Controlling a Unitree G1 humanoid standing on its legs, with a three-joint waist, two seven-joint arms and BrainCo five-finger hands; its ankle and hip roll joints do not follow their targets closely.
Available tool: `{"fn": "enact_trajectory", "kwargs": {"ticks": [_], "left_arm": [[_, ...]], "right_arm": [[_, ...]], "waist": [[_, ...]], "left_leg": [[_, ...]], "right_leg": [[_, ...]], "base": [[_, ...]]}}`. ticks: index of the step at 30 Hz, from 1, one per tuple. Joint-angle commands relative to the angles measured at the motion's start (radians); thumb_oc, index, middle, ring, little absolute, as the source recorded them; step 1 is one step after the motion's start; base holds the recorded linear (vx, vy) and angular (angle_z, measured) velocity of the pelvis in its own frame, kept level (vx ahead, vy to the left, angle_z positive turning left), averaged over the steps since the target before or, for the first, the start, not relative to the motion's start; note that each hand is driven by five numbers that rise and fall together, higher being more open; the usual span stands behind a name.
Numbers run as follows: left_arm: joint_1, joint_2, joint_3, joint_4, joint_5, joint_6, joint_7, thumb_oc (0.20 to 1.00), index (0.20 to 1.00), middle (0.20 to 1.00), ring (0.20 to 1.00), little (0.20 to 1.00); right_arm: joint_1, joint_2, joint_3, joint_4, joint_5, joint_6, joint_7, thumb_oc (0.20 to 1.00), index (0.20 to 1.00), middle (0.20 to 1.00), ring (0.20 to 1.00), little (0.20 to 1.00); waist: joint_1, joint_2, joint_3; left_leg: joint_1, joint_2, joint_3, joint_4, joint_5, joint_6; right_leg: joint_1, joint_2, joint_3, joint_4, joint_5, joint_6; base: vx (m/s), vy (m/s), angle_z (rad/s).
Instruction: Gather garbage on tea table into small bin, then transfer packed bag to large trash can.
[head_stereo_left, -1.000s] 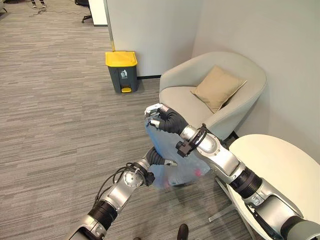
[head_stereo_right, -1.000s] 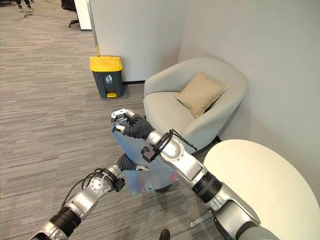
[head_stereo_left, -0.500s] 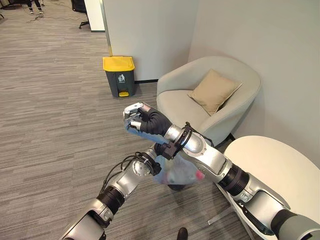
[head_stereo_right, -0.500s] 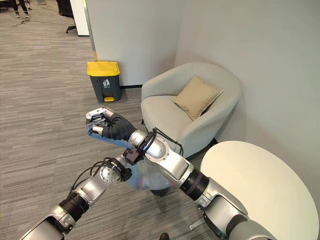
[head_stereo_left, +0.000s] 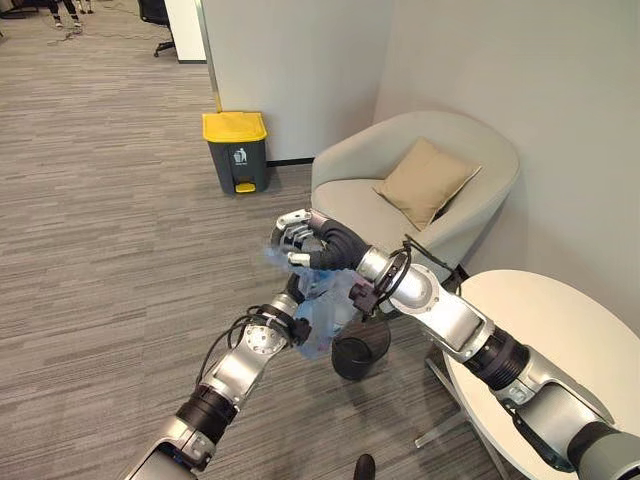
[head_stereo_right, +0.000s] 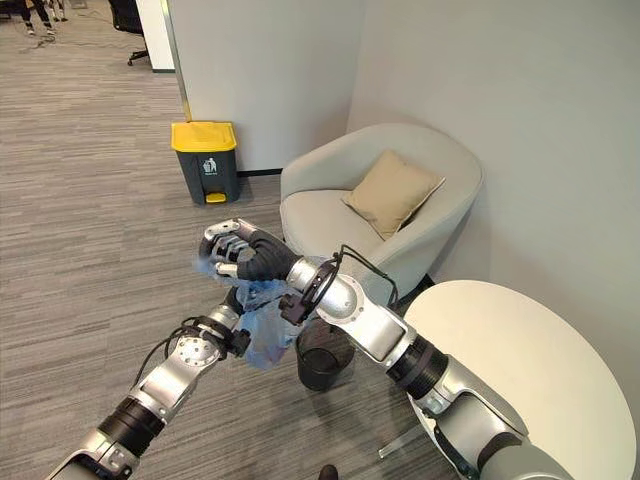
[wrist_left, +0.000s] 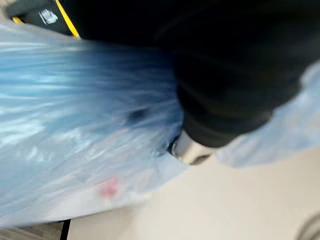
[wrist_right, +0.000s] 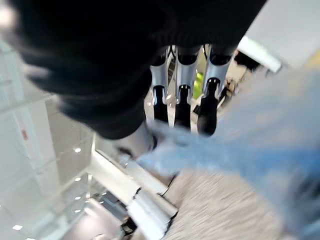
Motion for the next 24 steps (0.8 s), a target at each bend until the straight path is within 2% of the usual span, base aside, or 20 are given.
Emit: {"fn": "enact_trajectory", "kwargs": {"ticks": [1, 6, 10, 11, 13, 15, 19, 24], "left_arm": [[-0.043, 0.001, 0.036, -0.044, -0.075, -0.09, 0.04, 0.2, 0.2, 0.2, 0.2, 0.2], [0.084, 0.003, 0.127, -0.027, -0.116, -0.078, 0.039, 0.2, 0.2, 0.2, 0.2, 0.2], [0.184, 0.014, 0.219, -0.001, -0.126, -0.067, 0.015, 0.2, 0.2, 0.2, 0.2, 0.2], [0.187, 0.015, 0.218, -0.002, -0.126, -0.067, 0.014, 0.2, 0.2, 0.2, 0.2, 0.2], [0.264, 0.031, 0.299, 0.029, -0.124, -0.063, -0.022, 0.2, 0.2, 0.2, 0.2, 0.2], [0.345, 0.028, 0.373, 0.079, -0.161, -0.052, -0.064, 0.2, 0.2, 0.2, 0.2, 0.2], [0.397, 0.032, 0.445, 0.154, -0.151, -0.043, -0.081, 0.2, 0.2, 0.2, 0.2, 0.2], [0.442, 0.039, 0.498, 0.217, -0.111, -0.036, -0.091, 0.2, 0.2, 0.2, 0.2, 0.2]], "right_arm": [[-0.001, 0.008, -0.078, -0.071, -0.155, -0.074, -0.064, 1.0, 1.0, 1.0, 1.0, 1.0], [0.153, -0.051, -0.192, -0.139, -0.26, -0.084, -0.107, 1.0, 1.0, 1.0, 1.0, 1.0], [0.364, -0.062, -0.313, -0.129, -0.195, -0.087, -0.087, 1.0, 1.0, 1.0, 1.0, 1.0], [0.368, -0.062, -0.314, -0.132, -0.194, -0.087, -0.086, 1.0, 1.0, 1.0, 1.0, 1.0], [0.54, -0.076, -0.415, -0.041, -0.151, -0.072, -0.057, 1.0, 1.0, 1.0, 1.0, 1.0], [0.684, -0.049, -0.505, 0.105, -0.113, -0.047, -0.037, 1.0, 1.0, 1.0, 1.0, 1.0], [0.756, -0.006, -0.571, 0.256, -0.066, -0.026, -0.03, 1.0, 1.0, 1.0, 1.0, 1.0], [0.795, -0.001, -0.611, 0.368, -0.074, -0.015, -0.034, 1.0, 1.0, 1.0, 1.0, 1.0]], "waist": [[0.001, 0.006, 0.015], [-0.008, 0.015, 0.015], [-0.021, 0.023, 0.015], [-0.021, 0.022, 0.013], [-0.03, 0.028, 0.016], [-0.036, 0.033, 0.022], [-0.037, 0.037, 0.029], [-0.033, 0.04, 0.037]], "left_leg": [[-0.011, -0.026, -0.027, -0.009, -0.087, 0.009], [-0.008, -0.026, -0.024, -0.01, -0.087, 0.012], [-0.006, -0.024, -0.022, -0.011, -0.085, 0.012], [-0.006, -0.024, -0.022, -0.011, -0.086, 0.012], [-0.007, -0.024, -0.021, -0.01, -0.085, 0.01], [-0.009, -0.023, -0.02, -0.01, -0.084, 0.01], [-0.013, -0.025, -0.027, -0.008, -0.081, 0.008], [-0.018, -0.025, -0.036, -0.005, -0.079, 0.004]], "right_leg": [[0.093, -0.016, 0.058, 0.029, -0.203, 0.089], [0.095, -0.013, 0.062, 0.027, -0.206, 0.09], [0.096, -0.013, 0.065, 0.026, -0.205, 0.089], [0.096, -0.013, 0.065, 0.026, -0.206, 0.089], [0.097, -0.013, 0.063, 0.026, -0.207, 0.09], [0.094, -0.012, 0.058, 0.029, -0.209, 0.089], [0.093, -0.014, 0.051, 0.034, -0.213, 0.087], [0.092, -0.014, 0.043, 0.043, -0.224, 0.083]], "base": [[0.0, 0.0, 0.0], [0.0, 0.0, 0.0], [0.0, -0.003, -0.02], [0.0, 0.0, 0.0], [-0.02, -0.009, -0.14], [-0.03, -0.018, -0.11], [0.0, 0.0, 0.0], [0.0, 0.0, 0.0]]}}
